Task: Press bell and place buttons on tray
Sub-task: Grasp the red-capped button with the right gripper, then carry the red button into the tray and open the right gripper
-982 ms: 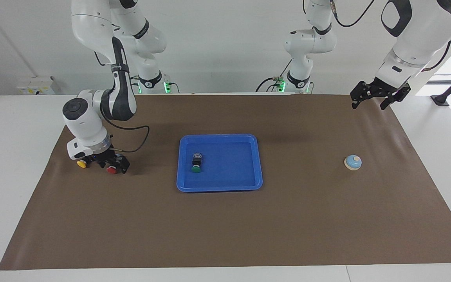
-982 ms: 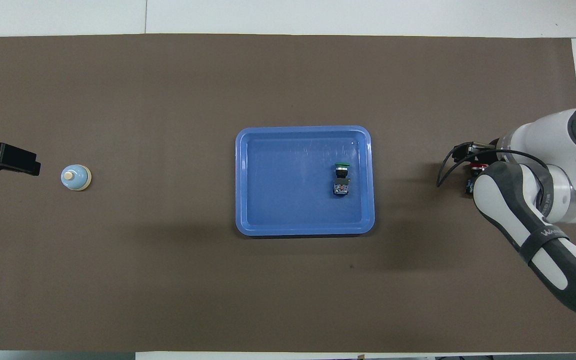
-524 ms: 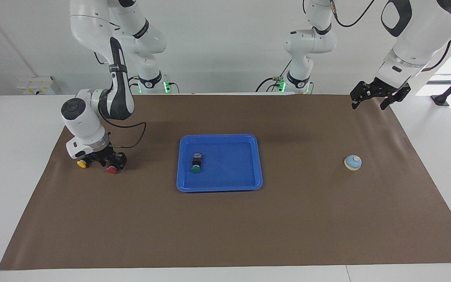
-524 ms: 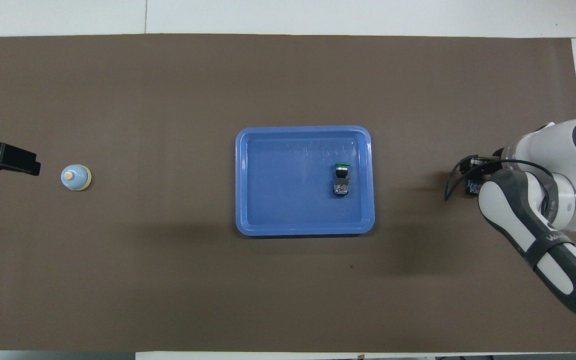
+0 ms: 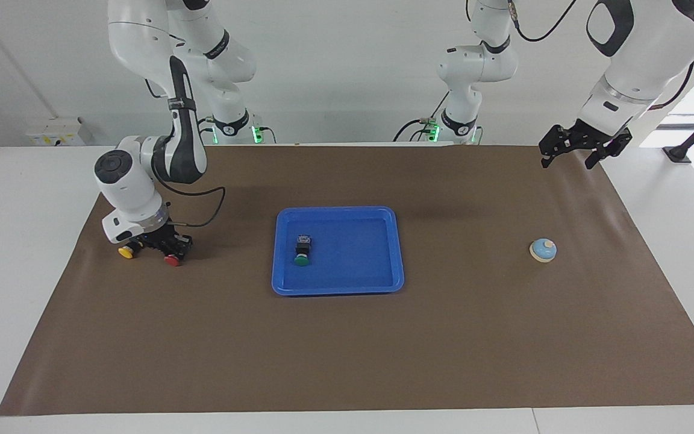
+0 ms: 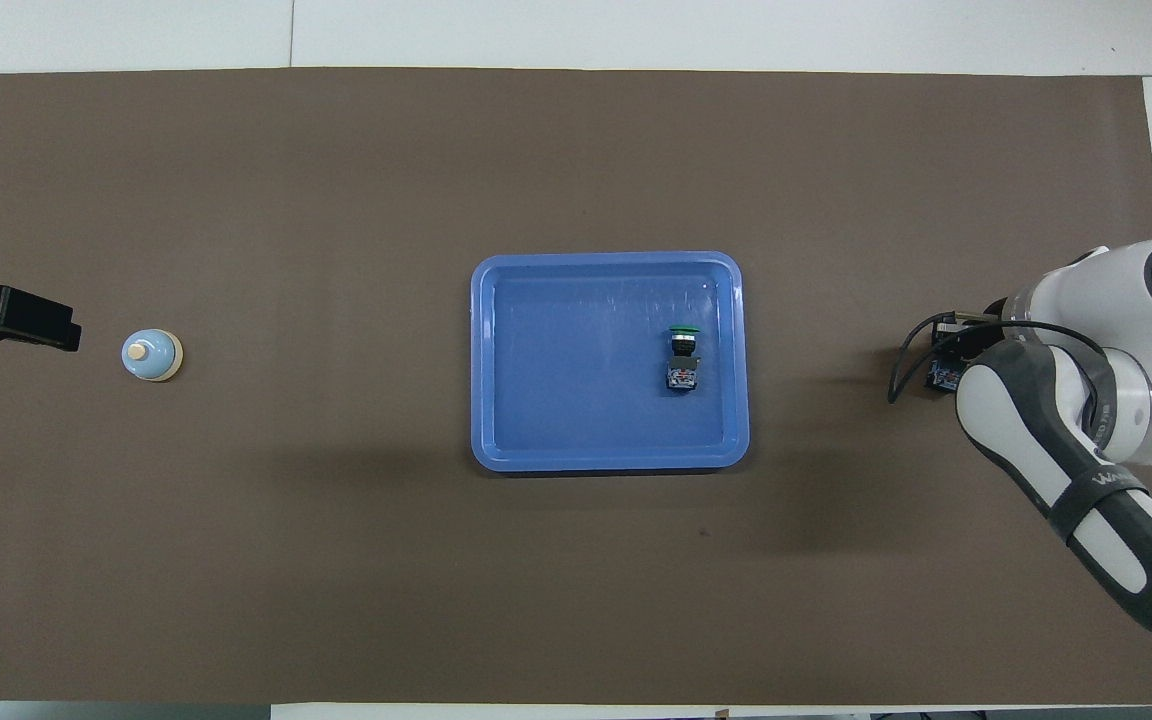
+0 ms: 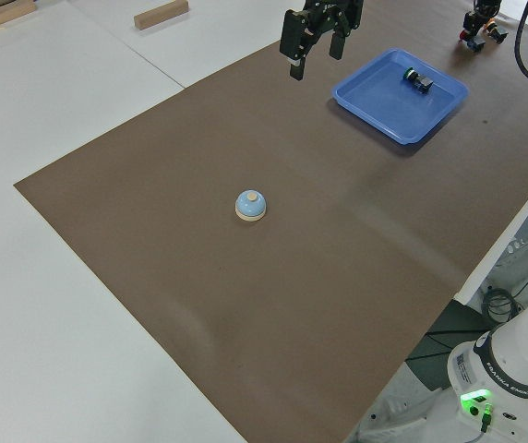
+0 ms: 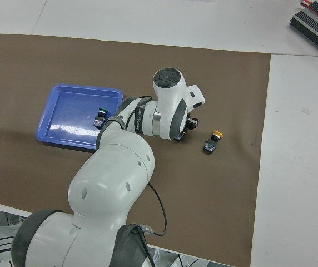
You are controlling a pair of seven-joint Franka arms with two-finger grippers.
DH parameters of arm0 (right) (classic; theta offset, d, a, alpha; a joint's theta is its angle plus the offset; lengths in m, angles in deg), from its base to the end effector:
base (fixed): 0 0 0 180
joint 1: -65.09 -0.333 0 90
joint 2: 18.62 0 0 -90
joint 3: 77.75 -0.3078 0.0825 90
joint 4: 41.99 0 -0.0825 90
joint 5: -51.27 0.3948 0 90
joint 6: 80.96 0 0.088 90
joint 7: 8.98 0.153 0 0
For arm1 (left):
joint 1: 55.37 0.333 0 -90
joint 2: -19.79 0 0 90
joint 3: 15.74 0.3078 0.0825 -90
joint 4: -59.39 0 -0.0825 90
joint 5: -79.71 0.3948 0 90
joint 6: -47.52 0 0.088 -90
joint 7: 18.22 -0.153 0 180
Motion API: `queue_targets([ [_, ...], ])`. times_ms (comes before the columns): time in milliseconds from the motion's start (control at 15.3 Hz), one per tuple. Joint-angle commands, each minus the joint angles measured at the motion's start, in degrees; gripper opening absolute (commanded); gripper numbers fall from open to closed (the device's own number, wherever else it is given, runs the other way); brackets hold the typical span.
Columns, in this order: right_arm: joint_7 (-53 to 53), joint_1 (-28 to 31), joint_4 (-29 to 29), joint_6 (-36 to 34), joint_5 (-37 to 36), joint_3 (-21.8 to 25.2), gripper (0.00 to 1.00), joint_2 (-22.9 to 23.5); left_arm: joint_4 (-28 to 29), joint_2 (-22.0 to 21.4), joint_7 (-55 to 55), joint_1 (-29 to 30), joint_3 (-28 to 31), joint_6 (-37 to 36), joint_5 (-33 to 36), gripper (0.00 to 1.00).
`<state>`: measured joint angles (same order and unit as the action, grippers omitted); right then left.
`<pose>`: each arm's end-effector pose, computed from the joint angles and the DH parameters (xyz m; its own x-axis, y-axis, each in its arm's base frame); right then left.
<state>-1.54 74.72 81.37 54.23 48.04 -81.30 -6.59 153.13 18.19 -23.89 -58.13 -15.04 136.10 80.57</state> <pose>0.5650 -0.0623 0.2407 0.9806 -0.1960 0.0001 -0.1959 -0.9803 0.0269 0.5495 -0.0174 0.5525 0.9890 -0.1341 -0.0632 -0.1349 -0.9908 -0.0085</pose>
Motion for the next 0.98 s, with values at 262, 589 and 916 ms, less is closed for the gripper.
queue_targets([
  [262, 14.5, -9.2, -20.5, -24.8, 0.8, -1.3, 0.00, 1.5, 0.2, -0.4, 0.7, -0.3, 0.4, 0.5, -0.2, 1.00],
  [589, 30.2, -24.6, -25.1, -26.6, 4.9, -1.3, 0.00, 3.7, 0.2, -0.4, 0.7, -0.3, 0.4, 0.5, -0.2, 1.00],
  [916, 36.0, -36.4, -31.2, -25.0, 2.1, -1.2, 0.00, 11.4, 0.2, -0.4, 0.7, -0.3, 0.4, 0.5, -0.2, 1.00],
])
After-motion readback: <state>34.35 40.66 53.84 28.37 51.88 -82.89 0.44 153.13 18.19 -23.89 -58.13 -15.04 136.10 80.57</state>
